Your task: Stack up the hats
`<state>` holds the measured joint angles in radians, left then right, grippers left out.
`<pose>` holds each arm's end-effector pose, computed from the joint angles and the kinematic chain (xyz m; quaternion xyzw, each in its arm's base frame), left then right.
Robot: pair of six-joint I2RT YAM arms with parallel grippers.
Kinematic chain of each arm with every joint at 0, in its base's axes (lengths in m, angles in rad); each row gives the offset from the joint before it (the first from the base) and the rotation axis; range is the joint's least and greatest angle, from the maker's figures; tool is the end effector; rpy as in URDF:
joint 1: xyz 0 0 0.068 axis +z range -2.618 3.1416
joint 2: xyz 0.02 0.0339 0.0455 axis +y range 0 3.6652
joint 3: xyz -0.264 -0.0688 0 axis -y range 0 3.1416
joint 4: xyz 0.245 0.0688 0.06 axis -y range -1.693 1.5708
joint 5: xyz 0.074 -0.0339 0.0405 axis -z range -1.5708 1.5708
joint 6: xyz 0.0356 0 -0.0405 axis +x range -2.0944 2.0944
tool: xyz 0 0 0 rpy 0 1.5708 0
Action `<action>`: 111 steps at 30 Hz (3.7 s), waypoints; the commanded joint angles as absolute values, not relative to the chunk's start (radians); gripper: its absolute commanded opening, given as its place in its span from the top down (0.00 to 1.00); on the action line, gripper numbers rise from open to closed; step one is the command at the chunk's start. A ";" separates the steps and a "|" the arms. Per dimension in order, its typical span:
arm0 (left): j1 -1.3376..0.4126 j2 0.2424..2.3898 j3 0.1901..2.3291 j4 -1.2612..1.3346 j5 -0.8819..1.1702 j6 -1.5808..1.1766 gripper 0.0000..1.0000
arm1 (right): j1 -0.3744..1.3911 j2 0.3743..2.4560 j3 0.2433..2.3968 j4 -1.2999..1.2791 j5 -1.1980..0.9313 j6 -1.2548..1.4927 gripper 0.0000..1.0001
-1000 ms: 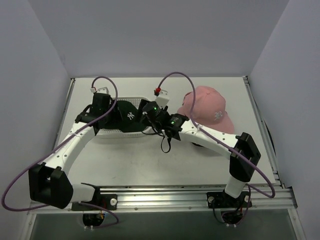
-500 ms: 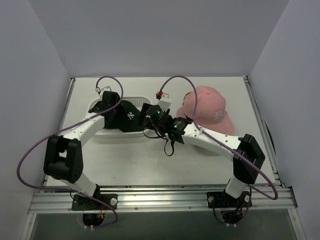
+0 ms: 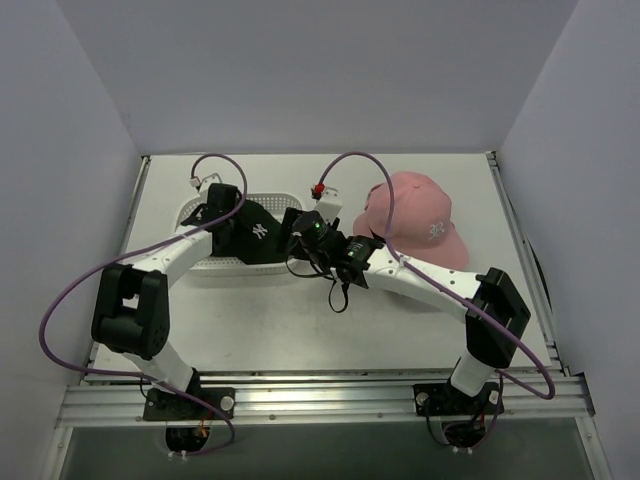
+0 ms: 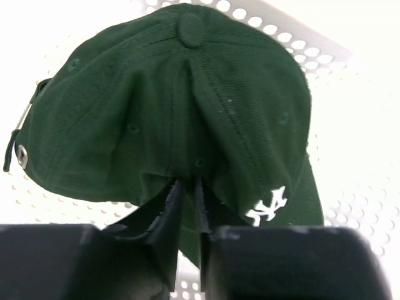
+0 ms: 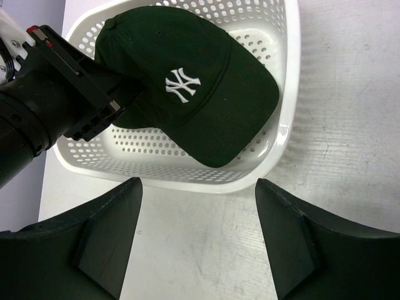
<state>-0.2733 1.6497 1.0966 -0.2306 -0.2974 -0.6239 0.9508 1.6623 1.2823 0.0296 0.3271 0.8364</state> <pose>0.3469 -0.0864 0.2228 -0.2152 0.8895 -0.0412 0.4011 0.2389 0.3149 0.3043 0.0469 0.8126 0.3570 0.4583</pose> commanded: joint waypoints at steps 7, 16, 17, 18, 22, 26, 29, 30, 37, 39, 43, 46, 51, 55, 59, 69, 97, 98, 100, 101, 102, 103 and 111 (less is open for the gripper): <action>-0.270 1.648 1.130 -0.205 -0.322 -0.637 0.98 | 0.953 1.635 1.261 0.054 0.337 0.836 0.31; -0.272 1.560 1.203 -0.276 -0.351 -0.649 0.98 | 0.957 1.608 1.250 0.060 0.334 0.839 0.31; -0.272 1.543 1.204 -0.279 -0.362 -0.649 0.98 | 0.956 1.606 1.249 0.061 0.333 0.838 0.31; -0.273 1.537 1.207 -0.290 -0.365 -0.650 0.98 | 0.956 1.606 1.249 0.063 0.331 0.841 0.31; -0.272 1.513 1.232 -0.318 -0.362 -0.652 0.98 | 0.956 1.608 1.241 0.066 0.327 0.850 0.31; -0.270 1.479 1.267 -0.337 -0.353 -0.658 0.98 | 0.956 1.603 1.230 0.089 0.305 0.847 0.31; -0.267 1.473 1.310 -0.385 -0.338 -0.660 0.98 | 0.956 1.588 1.220 0.124 0.278 0.848 0.29; -0.267 1.471 1.334 -0.409 -0.334 -0.661 0.98 | 0.957 1.579 1.212 0.159 0.267 0.847 0.29; -0.264 1.462 1.453 -0.494 -0.344 -0.657 0.98 | 0.963 1.577 1.250 0.180 0.213 0.742 0.27; -0.264 1.448 1.477 -0.497 -0.347 -0.653 0.98 | 0.963 1.562 1.249 0.178 0.228 0.779 0.27; -0.264 1.408 1.508 -0.514 -0.356 -0.664 0.98 | 0.943 1.520 1.194 0.193 0.252 0.937 0.28; -0.264 1.379 1.506 -0.520 -0.351 -0.669 0.98 | 0.940 1.483 1.141 0.284 0.229 1.007 0.28; -0.264 1.321 1.474 -0.506 -0.324 -0.681 0.97 | 0.939 1.488 1.118 0.402 0.167 1.100 0.27; -0.264 1.273 1.468 -0.520 -0.310 -0.680 0.98 | 0.945 1.535 1.088 0.550 0.097 1.201 0.27; -0.265 1.243 1.479 -0.535 -0.287 -0.667 0.98 | 0.960 1.588 1.078 0.638 0.086 1.245 0.27; -0.264 1.161 1.490 -0.543 -0.221 -0.653 0.98 | 0.976 1.617 1.069 0.736 0.124 1.287 0.27; -0.265 0.968 1.261 -0.528 -0.086 -0.632 0.98 | 0.968 1.563 0.983 0.914 0.198 1.336 0.62; -0.265 0.963 1.246 -0.528 -0.086 -0.634 0.98 | 0.966 1.565 0.982 0.925 0.196 1.336 0.64; -0.265 0.947 1.229 -0.519 -0.081 -0.634 0.98 | 0.966 1.568 0.979 0.936 0.193 1.339 0.72; -0.265 0.942 1.221 -0.515 -0.080 -0.632 0.98 | 0.966 1.568 0.979 0.943 0.190 1.336 0.76; -0.265 0.933 1.206 -0.511 -0.077 -0.630 0.98 | 0.963 1.566 0.974 0.948 0.189 1.335 0.80; -0.265 0.930 1.200 -0.505 -0.060 -0.626 0.98 | 0.962 1.563 0.970 0.959 0.190 1.335 0.86; -0.264 0.913 1.187 -0.566 -0.120 -0.560 0.58 | 0.925 1.528 0.940 0.979 0.157 1.344 1.00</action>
